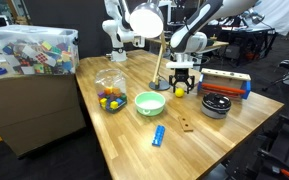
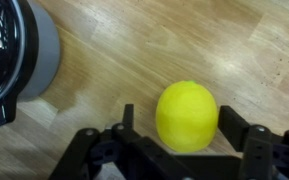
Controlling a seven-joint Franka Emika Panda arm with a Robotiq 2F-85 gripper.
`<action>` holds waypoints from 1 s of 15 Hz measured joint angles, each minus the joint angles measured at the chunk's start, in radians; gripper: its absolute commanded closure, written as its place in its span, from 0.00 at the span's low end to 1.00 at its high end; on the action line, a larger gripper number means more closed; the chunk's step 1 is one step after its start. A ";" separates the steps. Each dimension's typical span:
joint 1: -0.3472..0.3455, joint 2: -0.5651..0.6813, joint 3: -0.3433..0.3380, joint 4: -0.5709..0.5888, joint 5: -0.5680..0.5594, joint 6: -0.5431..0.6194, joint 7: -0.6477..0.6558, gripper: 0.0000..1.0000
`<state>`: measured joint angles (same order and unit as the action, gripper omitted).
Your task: Put the lemon inside the green pot
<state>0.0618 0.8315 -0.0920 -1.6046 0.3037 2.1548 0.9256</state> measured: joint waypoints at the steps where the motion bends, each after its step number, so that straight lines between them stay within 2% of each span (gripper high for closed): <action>1: 0.000 0.000 0.000 0.000 0.000 0.001 0.002 0.51; 3: 0.000 0.000 0.000 0.000 0.000 0.003 0.006 0.66; 4: 0.000 0.000 0.000 0.000 0.000 0.004 0.007 0.68; 11: 0.007 -0.031 0.002 -0.008 -0.010 0.015 0.007 0.68; 15: 0.023 -0.108 0.001 -0.077 -0.055 0.049 0.006 0.68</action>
<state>0.0847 0.7233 -0.0907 -1.6813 0.2489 2.2039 0.9318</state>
